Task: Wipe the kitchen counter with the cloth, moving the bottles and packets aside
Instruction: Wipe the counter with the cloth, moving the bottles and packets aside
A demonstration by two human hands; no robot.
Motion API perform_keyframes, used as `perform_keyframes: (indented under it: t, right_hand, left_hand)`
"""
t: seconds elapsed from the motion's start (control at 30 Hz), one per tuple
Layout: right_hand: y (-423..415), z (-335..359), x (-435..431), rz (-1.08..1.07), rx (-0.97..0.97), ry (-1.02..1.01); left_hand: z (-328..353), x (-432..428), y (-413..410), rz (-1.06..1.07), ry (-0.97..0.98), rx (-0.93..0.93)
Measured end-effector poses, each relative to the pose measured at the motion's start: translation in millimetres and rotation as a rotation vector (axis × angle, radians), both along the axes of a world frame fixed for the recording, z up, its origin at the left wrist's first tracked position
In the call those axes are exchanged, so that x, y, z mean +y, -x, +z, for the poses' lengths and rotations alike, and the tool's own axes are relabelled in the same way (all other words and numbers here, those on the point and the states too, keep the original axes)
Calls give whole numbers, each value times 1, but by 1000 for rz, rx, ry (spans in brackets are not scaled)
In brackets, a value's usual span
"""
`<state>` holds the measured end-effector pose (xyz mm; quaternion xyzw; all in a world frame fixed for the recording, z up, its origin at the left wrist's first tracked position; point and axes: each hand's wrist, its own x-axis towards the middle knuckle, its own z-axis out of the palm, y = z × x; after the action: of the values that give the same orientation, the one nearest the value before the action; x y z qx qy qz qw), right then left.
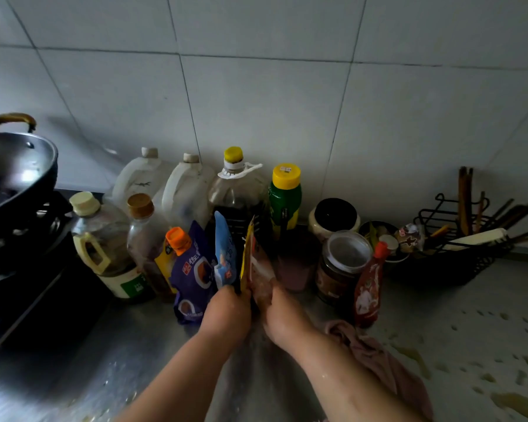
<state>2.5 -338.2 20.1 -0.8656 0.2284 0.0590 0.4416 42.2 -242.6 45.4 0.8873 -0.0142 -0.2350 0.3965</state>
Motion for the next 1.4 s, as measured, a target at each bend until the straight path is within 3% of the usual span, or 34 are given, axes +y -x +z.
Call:
perform_keyframes:
  t: [0.13,0.27,0.5,0.6,0.7,0.8,0.97,1.0,1.17,1.4]
  right_hand:
    - [5,-12,-5,-56,19,-63]
    - [23,-18,-16,-95,-70,4]
    - [91,-34,-55,-98,-110,456]
    - [119,-43,-64,-42,45,631]
    - [129,-57,-73,-26,176,608]
    - [118,-59,-74,-93,23,465]
    - [100,-31,-68,-190,-423,422]
    - [97,-28,-66,-155,-432,412]
    - [84,-43,-60,114,-31,471]
    - [65,-94,-45,242,85,716]
  left_hand:
    - [-5,4,4,55,34,12]
    - [-11,7,9,93,63,80]
    - [-18,12,19,90,119,226]
    - [-21,14,23,120,172,286]
    - [-21,14,29,66,161,260]
    - [-18,16,32,44,186,279]
    - [-13,24,34,62,192,281]
    - [-12,28,34,74,192,274]
    - [-11,47,40,115,214,266]
    - [-19,85,44,136,237,273]
